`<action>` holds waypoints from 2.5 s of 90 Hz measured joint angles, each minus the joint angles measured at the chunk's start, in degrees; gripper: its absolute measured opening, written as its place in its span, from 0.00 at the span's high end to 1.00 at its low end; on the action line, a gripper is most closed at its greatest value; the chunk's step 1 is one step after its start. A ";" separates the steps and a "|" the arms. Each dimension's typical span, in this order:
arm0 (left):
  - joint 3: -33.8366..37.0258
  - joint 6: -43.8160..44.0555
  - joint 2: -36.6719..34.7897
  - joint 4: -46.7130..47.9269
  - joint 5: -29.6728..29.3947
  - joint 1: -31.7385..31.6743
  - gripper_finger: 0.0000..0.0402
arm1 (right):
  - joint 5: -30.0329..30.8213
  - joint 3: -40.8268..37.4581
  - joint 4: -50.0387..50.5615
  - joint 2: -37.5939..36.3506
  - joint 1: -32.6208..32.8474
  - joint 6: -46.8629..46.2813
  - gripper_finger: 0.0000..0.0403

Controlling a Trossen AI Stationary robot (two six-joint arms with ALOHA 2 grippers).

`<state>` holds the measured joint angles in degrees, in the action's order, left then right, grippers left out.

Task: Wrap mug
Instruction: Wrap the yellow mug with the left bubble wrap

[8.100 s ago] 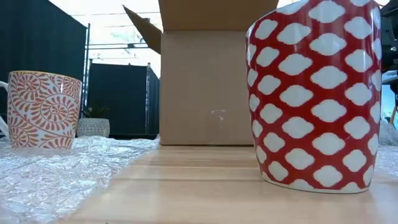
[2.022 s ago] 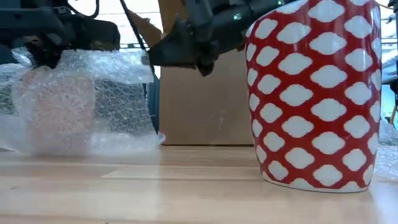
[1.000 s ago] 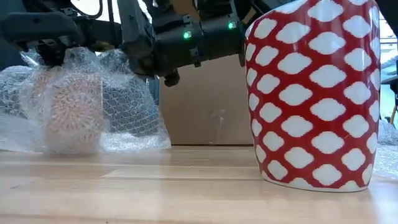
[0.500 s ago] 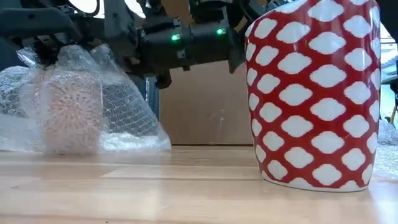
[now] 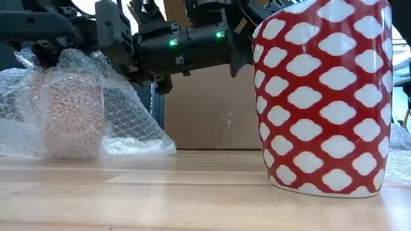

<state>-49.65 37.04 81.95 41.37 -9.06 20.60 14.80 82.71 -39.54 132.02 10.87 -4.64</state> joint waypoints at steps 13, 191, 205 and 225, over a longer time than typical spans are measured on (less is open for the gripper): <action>-3.15 -0.42 -0.05 3.96 -0.08 0.14 1.00 | -0.13 -0.05 0.51 0.12 0.08 0.12 1.00; 8.90 7.65 -11.45 -7.78 -10.54 8.24 1.00 | -0.21 -0.47 -0.57 -3.20 0.17 1.94 1.00; 8.96 7.10 -11.45 -11.09 -11.23 7.27 1.00 | -0.16 0.14 -2.91 -0.79 0.15 -2.00 1.00; 9.12 7.27 -11.37 -10.70 -11.02 6.38 1.00 | 0.03 0.46 -3.39 1.67 -0.13 -3.52 1.00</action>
<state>-40.53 44.31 70.59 30.67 -20.08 26.98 14.83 83.17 -42.93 133.69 10.74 -8.17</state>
